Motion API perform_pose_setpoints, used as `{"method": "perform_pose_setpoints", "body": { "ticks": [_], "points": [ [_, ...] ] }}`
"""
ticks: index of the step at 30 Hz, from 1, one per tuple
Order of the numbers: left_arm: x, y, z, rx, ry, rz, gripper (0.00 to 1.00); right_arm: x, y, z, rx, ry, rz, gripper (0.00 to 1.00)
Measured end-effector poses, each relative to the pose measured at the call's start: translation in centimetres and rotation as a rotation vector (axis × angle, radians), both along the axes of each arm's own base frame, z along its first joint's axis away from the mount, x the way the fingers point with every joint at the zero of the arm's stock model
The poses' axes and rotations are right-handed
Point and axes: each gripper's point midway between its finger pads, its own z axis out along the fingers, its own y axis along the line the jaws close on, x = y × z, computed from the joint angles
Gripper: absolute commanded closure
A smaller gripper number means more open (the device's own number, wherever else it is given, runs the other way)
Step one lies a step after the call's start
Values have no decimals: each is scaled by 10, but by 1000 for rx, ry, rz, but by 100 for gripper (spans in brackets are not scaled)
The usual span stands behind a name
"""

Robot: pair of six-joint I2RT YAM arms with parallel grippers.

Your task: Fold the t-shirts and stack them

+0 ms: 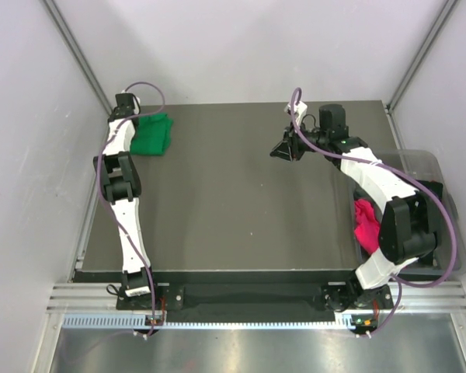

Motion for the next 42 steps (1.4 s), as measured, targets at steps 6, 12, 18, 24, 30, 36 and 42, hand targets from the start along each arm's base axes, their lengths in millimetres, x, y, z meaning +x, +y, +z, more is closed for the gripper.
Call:
{"method": "perform_pose_setpoints", "body": {
  "ticks": [6, 12, 18, 24, 30, 36, 42],
  "points": [
    [0, 7, -1, -50, -45, 55, 100, 2, -1, 1, 6, -4, -7, 75],
    [2, 11, 0, -73, -71, 72, 100, 2, -2, -2, 7, -2, -11, 75],
    [4, 12, 1, -71, -80, 72, 100, 3, -4, -2, 9, -6, -16, 75],
    [4, 12, -1, -68, -82, 70, 100, 4, -8, -6, 8, 3, -27, 75],
    [5, 16, 2, -49, -90, 82, 2, 3, -9, -7, 10, 1, -29, 74],
    [-19, 25, 18, -67, -172, 158, 1, 4, -15, -2, 13, -8, -46, 72],
    [-29, -6, 37, -64, -214, 121, 1, 1, -24, 11, 22, -44, -73, 62]
  ]
}}
